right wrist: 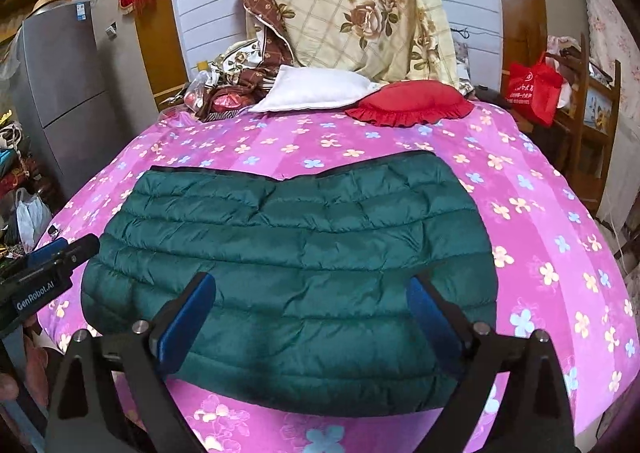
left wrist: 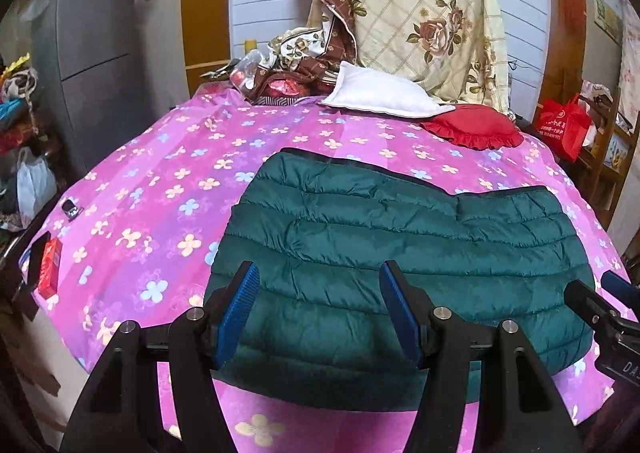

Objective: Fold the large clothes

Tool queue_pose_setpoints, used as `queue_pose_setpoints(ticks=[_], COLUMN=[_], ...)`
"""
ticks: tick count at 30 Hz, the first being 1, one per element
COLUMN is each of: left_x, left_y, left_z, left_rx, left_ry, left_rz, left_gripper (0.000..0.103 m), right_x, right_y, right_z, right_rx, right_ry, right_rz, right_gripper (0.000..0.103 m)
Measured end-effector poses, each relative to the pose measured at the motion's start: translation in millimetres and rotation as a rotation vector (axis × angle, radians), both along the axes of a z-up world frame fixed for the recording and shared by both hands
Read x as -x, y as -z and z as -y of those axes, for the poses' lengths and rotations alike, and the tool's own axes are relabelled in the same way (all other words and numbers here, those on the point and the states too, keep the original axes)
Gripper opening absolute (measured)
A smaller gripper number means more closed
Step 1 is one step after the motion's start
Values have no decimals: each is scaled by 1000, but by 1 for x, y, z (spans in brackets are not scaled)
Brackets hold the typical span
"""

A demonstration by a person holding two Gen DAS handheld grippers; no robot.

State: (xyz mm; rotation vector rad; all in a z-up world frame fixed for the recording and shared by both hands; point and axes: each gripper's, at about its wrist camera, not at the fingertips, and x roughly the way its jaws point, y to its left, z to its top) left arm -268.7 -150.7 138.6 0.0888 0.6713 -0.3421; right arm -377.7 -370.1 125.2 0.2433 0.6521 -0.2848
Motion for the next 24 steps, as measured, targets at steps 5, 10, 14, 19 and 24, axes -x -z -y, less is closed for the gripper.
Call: queue_pose_setpoints(ticks=[5,10,14,19,24], left_x=[2,3,2,2,0], left_y=[1,4,4,5,8], left_z=[3,5,6,9,11], left_rx=[-7,-13,-14,-23,-29], left_ry=[0,1,2,5,4], left_rz=[6,1,2,6,2], left_gripper=[44,44,44,44,44], right_x=[0,0,-1,-3,-4], right_y=[2,3,4,6,6], right_z=[-5,-9,-8,-9,-9], right_rx=[9,17,11,15,14], right_ry=[2,9,11,6,8], right_rz=[0,-4,-2,-11,-9], right_gripper=[99,99,99,99,99])
